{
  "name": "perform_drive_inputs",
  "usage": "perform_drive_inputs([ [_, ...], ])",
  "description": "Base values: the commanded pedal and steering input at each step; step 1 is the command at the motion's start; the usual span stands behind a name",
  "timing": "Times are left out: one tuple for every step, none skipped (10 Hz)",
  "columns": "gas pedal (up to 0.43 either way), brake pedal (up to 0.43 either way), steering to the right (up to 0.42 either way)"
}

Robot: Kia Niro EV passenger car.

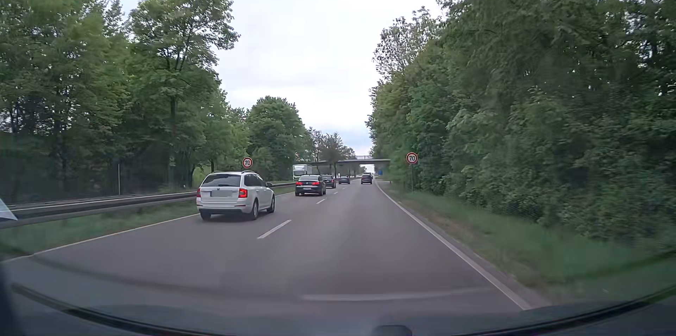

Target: Follow the waypoints while adhering to traffic rules and regulations

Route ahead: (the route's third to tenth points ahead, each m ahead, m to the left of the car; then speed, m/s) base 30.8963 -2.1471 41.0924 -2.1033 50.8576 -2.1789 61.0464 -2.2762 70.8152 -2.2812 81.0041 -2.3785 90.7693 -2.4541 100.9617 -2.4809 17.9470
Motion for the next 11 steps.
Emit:
perform_drive_inputs([
  [0.11,0.0,0.001],
  [0.11,0.0,0.001],
  [0.11,0.0,0.001],
  [0.11,0.0,0.001],
  [0.11,0.0,0.001],
  [0.098,0.0,0.001],
  [0.098,0.0,0.001],
  [0.098,0.0,0.001],
  [0.098,0.0,0.001],
  [0.098,0.0,0.001],
  [0.098,0.0,0.001],
])
